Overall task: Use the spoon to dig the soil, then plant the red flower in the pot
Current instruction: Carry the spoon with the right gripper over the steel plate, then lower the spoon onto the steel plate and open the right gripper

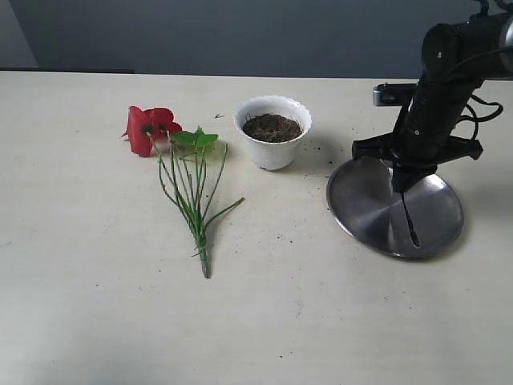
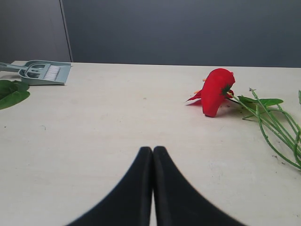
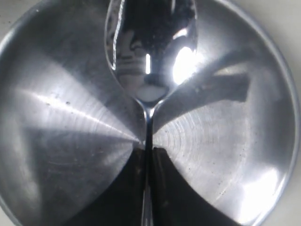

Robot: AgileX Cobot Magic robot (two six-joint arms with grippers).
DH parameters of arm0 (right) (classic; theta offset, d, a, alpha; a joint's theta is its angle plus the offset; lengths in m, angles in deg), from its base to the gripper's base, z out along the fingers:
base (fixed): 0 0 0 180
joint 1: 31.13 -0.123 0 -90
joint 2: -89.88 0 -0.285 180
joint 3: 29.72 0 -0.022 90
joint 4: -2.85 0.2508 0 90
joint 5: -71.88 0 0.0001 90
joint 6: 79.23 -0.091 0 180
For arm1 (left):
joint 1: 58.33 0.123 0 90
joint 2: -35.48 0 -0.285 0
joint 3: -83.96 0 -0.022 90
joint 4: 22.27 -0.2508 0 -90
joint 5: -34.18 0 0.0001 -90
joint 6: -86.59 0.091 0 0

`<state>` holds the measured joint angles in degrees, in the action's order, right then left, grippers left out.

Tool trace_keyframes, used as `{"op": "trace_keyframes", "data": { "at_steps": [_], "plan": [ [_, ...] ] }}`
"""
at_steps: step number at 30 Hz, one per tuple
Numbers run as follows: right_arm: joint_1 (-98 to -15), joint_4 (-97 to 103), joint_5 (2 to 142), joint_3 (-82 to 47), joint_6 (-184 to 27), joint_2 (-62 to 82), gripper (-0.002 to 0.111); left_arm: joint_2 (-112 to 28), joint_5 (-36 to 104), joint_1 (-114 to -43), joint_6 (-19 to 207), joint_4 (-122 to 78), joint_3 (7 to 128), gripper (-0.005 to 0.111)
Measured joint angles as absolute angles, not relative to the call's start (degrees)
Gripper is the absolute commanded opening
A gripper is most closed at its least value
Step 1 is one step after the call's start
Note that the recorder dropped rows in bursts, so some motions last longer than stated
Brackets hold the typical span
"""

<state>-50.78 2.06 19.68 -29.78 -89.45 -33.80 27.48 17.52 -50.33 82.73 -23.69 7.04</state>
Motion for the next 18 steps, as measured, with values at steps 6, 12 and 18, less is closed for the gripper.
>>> {"op": "trace_keyframes", "data": {
  "at_steps": [6, 12, 18],
  "plan": [
    [-50.8, 2.2, 15.3, -34.9, -89.3, -34.8, -0.001, 27.5, 17.5, -50.3, 82.7, -23.7, 7.0, 0.000],
    [-50.8, 2.8, 11.7, -36.4, -89.3, -37.3, -0.001, 27.5, 17.5, -50.3, 82.7, -23.7, 7.0, 0.000],
    [-50.8, 3.5, 11.9, -36.5, -89.3, -37.7, -0.001, 27.5, 17.5, -50.3, 82.7, -23.7, 7.0, 0.000]
  ]
}}
